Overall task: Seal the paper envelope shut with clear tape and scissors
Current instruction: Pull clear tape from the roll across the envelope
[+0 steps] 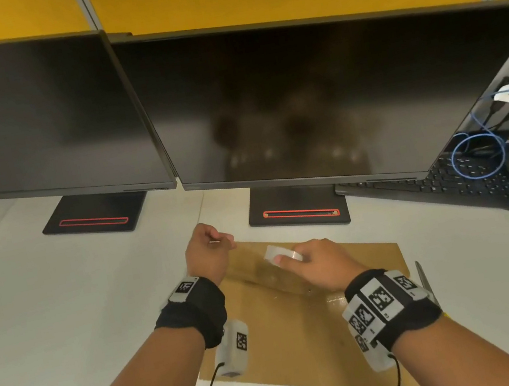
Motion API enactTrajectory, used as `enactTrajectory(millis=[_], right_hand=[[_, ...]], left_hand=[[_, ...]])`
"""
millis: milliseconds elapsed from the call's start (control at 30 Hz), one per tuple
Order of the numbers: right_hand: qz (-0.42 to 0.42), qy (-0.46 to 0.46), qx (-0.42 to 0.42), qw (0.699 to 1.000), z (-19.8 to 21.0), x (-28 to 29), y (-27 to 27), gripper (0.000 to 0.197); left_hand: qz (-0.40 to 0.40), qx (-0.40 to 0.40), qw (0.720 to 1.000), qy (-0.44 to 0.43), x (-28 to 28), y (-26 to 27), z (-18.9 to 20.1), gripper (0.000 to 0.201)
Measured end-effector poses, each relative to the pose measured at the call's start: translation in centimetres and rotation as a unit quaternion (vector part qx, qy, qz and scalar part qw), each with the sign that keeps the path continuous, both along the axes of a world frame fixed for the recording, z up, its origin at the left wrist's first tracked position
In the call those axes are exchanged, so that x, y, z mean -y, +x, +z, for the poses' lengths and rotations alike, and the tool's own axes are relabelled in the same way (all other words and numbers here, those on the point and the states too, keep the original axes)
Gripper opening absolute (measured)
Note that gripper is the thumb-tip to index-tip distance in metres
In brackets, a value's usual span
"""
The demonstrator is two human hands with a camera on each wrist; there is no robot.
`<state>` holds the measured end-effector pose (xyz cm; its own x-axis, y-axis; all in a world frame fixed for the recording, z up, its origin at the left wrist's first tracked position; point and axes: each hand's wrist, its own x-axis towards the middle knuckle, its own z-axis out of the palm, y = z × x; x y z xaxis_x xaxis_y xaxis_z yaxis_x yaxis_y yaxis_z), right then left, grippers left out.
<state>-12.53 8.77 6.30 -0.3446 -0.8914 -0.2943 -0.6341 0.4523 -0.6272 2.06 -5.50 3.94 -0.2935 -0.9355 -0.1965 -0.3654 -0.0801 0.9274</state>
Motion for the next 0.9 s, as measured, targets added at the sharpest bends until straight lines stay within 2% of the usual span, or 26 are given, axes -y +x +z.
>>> enactTrajectory(millis=[100, 233, 333, 500, 667, 800, 900], right_hand=[[0.012, 0.012, 0.025, 1.000, 0.3, -0.2, -0.9, 0.048], [0.032, 0.066, -0.073, 0.995, 0.0, -0.1, -1.3, 0.052], [0.040, 0.097, -0.096, 0.990, -0.8, -0.2, -1.3, 0.053], [0.066, 0.172, -0.084, 0.979, -2.2, -0.4, -1.3, 0.033], [0.062, 0.241, -0.148, 0.957, -3.2, 0.7, -0.2, 0.041], [0.044, 0.280, -0.181, 0.942, -4.2, 1.8, 0.7, 0.035], [0.046, 0.297, -0.198, 0.933, -4.0, 2.8, 1.2, 0.031]], left_hand=[[-0.023, 0.025, 0.999, 0.006, 0.6, 0.7, -0.6, 0.031], [-0.022, 0.064, 0.998, -0.013, 1.4, 1.7, -2.0, 0.032], [-0.041, 0.073, 0.996, -0.001, 1.6, 2.1, -2.9, 0.031], [-0.059, 0.111, 0.991, 0.048, 1.2, 2.8, -4.9, 0.030], [-0.069, 0.171, 0.983, 0.029, 0.6, 3.0, -6.1, 0.024], [-0.073, 0.197, 0.977, 0.024, 0.5, 3.6, -6.8, 0.019], [-0.067, 0.188, 0.980, 0.025, 0.5, 4.2, -7.0, 0.020]])
